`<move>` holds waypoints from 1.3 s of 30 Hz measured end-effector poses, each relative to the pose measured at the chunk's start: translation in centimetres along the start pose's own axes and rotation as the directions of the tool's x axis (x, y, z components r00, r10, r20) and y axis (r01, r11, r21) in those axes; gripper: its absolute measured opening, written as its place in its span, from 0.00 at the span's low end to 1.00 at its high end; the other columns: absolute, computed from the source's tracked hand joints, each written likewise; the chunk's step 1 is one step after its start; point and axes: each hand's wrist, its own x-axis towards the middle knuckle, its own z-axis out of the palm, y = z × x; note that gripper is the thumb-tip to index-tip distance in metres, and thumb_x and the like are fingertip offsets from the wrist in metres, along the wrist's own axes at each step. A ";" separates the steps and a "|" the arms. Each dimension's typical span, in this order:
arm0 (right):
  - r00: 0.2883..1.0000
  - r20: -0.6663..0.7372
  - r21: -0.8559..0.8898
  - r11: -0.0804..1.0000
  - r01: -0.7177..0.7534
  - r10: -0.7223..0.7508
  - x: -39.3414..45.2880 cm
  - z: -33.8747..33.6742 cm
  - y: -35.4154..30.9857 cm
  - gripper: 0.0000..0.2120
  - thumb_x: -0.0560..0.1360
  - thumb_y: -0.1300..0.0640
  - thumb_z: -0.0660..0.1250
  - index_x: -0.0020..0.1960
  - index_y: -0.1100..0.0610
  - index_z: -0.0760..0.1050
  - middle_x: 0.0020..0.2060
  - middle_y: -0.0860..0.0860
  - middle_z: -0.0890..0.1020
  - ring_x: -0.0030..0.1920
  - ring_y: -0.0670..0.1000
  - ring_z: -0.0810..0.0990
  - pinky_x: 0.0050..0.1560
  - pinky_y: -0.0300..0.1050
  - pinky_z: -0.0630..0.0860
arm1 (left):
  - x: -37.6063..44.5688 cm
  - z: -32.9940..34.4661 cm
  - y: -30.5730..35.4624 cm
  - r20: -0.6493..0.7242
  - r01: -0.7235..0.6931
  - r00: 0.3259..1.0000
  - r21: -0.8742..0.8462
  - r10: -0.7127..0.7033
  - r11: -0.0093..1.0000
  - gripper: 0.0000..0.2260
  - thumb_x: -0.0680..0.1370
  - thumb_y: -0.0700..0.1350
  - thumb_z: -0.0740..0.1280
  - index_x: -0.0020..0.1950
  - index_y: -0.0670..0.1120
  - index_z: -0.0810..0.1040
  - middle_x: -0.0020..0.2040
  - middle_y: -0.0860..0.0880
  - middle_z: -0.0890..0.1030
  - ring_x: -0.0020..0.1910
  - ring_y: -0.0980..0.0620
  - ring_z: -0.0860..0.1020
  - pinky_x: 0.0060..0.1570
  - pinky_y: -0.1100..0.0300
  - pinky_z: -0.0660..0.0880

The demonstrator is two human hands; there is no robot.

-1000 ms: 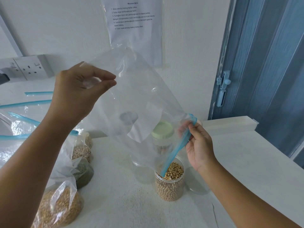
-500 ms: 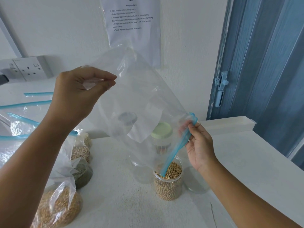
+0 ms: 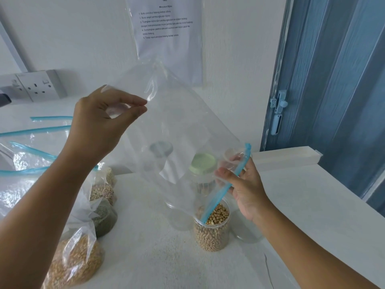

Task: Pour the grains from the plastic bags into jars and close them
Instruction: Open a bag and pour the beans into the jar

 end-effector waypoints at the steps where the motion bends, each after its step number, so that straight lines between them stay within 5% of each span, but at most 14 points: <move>1: 1.000 0.003 0.016 1.000 -0.003 0.003 -0.1 0.0 -0.1 0.22 0.68 0.63 0.80 0.56 0.53 0.74 0.51 0.55 0.84 0.54 0.61 0.85 0.64 0.65 0.79 | 0.0 0.0 0.0 0.003 0.003 1.000 0.003 -0.003 1.000 0.05 0.78 0.44 0.76 0.53 0.53 0.86 0.48 0.49 0.82 0.45 0.62 0.80 0.53 0.69 0.75; 6: 1.000 -0.007 0.051 0.999 0.010 -0.010 -0.3 0.3 0.0 0.11 0.71 0.63 0.76 0.49 0.54 0.77 0.46 0.55 0.85 0.52 0.59 0.85 0.61 0.60 0.80 | -0.6 -0.2 -0.1 0.077 0.044 0.996 -0.002 -0.044 0.999 0.16 0.77 0.35 0.69 0.54 0.55 0.86 0.51 0.53 0.80 0.52 0.59 0.81 0.60 0.70 0.75; 11: 0.991 0.129 -0.019 0.999 -0.030 0.032 -1.1 0.3 -0.4 0.21 0.71 0.64 0.76 0.58 0.53 0.71 0.61 0.56 0.85 0.60 0.64 0.83 0.63 0.66 0.79 | -1.4 -0.5 -0.5 0.130 0.069 0.989 -0.022 -0.066 0.997 0.20 0.77 0.30 0.67 0.53 0.56 0.86 0.55 0.52 0.80 0.56 0.54 0.81 0.63 0.67 0.75; 19: 0.998 0.050 0.045 0.998 0.037 -0.039 -0.7 0.3 0.1 0.17 0.78 0.73 0.68 0.58 0.56 0.69 0.46 0.59 0.83 0.50 0.63 0.85 0.62 0.61 0.80 | -2.7 -1.2 -1.8 0.160 0.065 0.985 0.041 -0.071 0.997 0.16 0.81 0.38 0.71 0.53 0.61 0.85 0.58 0.54 0.81 0.61 0.56 0.78 0.63 0.66 0.71; 24: 0.999 0.024 0.079 0.996 0.035 -0.037 -0.4 0.0 0.4 0.17 0.77 0.72 0.69 0.59 0.56 0.70 0.49 0.60 0.82 0.49 0.59 0.85 0.66 0.64 0.78 | -4.8 -2.6 -3.2 0.235 0.237 0.939 0.084 -0.251 0.968 0.18 0.81 0.45 0.71 0.54 0.72 0.83 0.66 0.59 0.75 0.71 0.54 0.72 0.72 0.50 0.67; 27: 1.000 0.018 0.103 0.995 0.021 -0.023 -0.3 0.0 0.4 0.17 0.77 0.72 0.69 0.59 0.56 0.71 0.50 0.61 0.81 0.50 0.59 0.85 0.66 0.64 0.78 | -7.8 -2.3 -3.1 0.098 0.346 0.935 -0.033 -0.341 0.938 0.17 0.79 0.47 0.75 0.54 0.72 0.83 0.76 0.61 0.69 0.76 0.57 0.68 0.75 0.48 0.64; 31: 1.000 0.015 0.135 0.991 0.008 -0.010 -0.4 0.3 0.3 0.17 0.77 0.72 0.70 0.59 0.56 0.71 0.50 0.61 0.80 0.49 0.58 0.85 0.65 0.63 0.79 | -14.5 0.9 -2.1 -0.177 0.470 0.820 -0.335 -0.544 0.817 0.13 0.70 0.61 0.75 0.54 0.67 0.85 0.73 0.56 0.70 0.73 0.56 0.71 0.74 0.46 0.66; 34: 1.000 0.001 0.109 0.994 0.003 -0.004 -0.4 0.4 0.2 0.16 0.78 0.72 0.68 0.59 0.55 0.72 0.50 0.59 0.81 0.49 0.57 0.86 0.63 0.62 0.80 | -18.2 4.6 -1.5 0.010 0.567 0.763 -0.490 -0.646 0.662 0.19 0.67 0.62 0.77 0.55 0.58 0.85 0.61 0.48 0.78 0.64 0.48 0.75 0.71 0.42 0.67; 37: 1.000 -0.009 0.095 0.995 0.013 -0.012 -0.4 0.4 0.2 0.16 0.78 0.73 0.67 0.59 0.55 0.72 0.50 0.59 0.81 0.49 0.58 0.86 0.62 0.62 0.80 | -17.7 6.9 -0.6 0.234 0.636 0.696 -0.639 -0.679 0.432 0.15 0.69 0.49 0.80 0.55 0.55 0.86 0.57 0.55 0.83 0.66 0.54 0.75 0.78 0.46 0.60; 39: 1.000 -0.006 0.100 0.995 0.009 -0.008 -0.4 0.4 0.1 0.16 0.78 0.73 0.67 0.58 0.55 0.72 0.51 0.60 0.81 0.49 0.58 0.86 0.61 0.61 0.81 | -16.3 7.2 -1.1 0.276 0.616 0.677 -0.720 -0.682 0.320 0.14 0.74 0.46 0.76 0.59 0.53 0.86 0.60 0.52 0.84 0.68 0.52 0.76 0.78 0.48 0.62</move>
